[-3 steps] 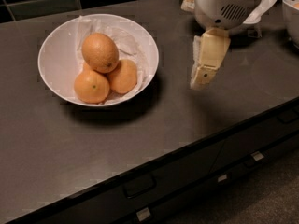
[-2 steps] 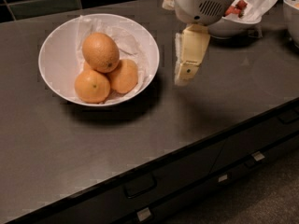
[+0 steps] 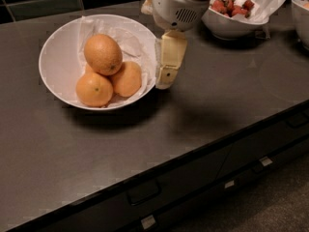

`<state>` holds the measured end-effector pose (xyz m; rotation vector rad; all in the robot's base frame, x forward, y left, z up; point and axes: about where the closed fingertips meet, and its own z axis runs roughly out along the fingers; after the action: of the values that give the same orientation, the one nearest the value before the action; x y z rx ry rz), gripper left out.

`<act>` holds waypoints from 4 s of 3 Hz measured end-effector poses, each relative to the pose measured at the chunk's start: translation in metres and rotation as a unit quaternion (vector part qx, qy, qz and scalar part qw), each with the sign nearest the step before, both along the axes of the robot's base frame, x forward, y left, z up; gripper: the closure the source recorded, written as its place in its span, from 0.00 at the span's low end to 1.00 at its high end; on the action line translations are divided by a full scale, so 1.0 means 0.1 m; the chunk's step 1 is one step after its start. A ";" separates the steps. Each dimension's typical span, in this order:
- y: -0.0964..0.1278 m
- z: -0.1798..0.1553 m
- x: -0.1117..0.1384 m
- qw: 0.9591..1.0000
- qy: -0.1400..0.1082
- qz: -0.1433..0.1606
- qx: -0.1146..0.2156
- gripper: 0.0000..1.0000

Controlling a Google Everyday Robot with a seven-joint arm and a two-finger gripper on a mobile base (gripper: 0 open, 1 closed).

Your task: Pick orange from white bowl

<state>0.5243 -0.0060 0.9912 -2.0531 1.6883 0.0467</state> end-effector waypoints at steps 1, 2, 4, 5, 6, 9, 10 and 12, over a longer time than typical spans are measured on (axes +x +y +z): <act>0.00 0.00 0.00 1.000 0.000 0.000 0.000 0.00; 0.07 -0.03 0.05 1.000 0.002 0.011 -0.003 0.00; 0.53 -0.18 0.40 0.997 0.013 0.071 -0.021 0.00; 0.72 -0.22 0.51 0.995 0.013 0.092 -0.023 0.00; 0.88 -0.23 0.57 0.994 0.013 0.110 -0.022 0.00; 1.05 -0.28 0.49 0.992 0.024 0.125 -0.012 0.11; 1.15 -0.34 0.52 0.990 0.031 0.136 -0.012 0.16; 1.21 -0.46 0.62 0.989 0.038 0.141 -0.017 0.16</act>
Offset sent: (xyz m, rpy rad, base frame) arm 0.0112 0.0144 -0.0090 -0.0152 0.0179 0.0466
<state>0.5861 0.1154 0.9455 -2.3283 1.4371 0.1935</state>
